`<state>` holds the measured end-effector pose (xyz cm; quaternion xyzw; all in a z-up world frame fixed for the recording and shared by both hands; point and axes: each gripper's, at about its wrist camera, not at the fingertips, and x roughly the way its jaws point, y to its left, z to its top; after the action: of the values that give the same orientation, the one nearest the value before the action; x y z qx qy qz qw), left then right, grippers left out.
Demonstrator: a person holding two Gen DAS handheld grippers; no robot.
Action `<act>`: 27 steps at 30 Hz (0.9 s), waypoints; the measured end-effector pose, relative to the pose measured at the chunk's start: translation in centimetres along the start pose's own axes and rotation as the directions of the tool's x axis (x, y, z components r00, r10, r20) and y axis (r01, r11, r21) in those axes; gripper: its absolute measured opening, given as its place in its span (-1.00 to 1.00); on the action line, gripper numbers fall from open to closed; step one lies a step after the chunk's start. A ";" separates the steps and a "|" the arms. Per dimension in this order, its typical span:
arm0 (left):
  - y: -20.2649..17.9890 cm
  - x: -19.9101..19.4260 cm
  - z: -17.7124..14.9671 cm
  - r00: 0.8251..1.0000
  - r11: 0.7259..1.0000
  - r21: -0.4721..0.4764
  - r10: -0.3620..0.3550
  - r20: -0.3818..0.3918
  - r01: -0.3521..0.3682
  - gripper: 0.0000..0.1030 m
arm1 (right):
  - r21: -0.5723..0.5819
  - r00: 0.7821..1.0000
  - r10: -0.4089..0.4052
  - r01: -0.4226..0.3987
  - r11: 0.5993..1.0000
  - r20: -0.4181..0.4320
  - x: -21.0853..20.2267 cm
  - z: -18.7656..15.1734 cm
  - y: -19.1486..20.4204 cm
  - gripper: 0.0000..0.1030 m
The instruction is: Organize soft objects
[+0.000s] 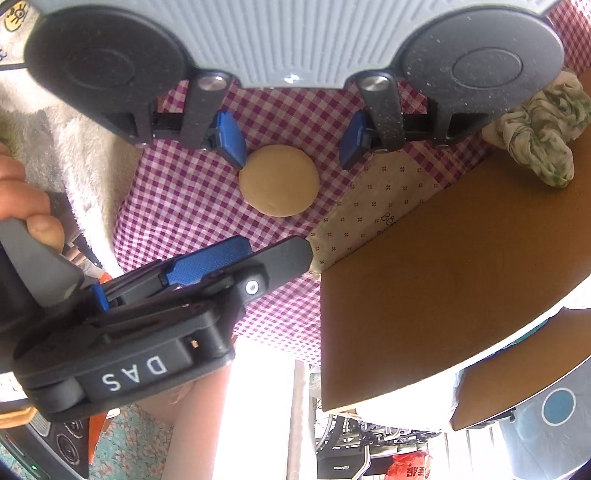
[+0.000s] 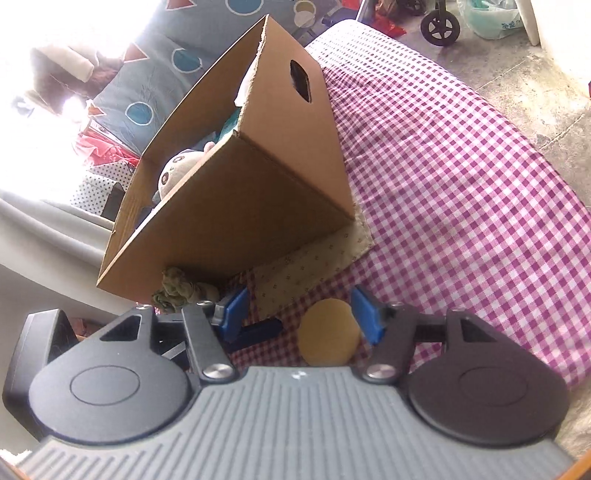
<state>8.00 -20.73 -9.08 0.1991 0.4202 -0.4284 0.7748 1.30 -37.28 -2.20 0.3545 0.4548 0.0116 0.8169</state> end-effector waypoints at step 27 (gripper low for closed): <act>-0.9 -0.3 -1.3 0.997 0.999 0.051 0.010 0.076 -0.014 -0.07 | 0.316 0.965 0.261 -0.242 0.917 -0.017 2.3 -0.8 -3.6 0.18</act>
<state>6.54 -20.21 -9.58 0.2054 0.3782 -0.4418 0.7872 0.92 -38.78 -6.28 0.5337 0.4253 0.0550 0.7288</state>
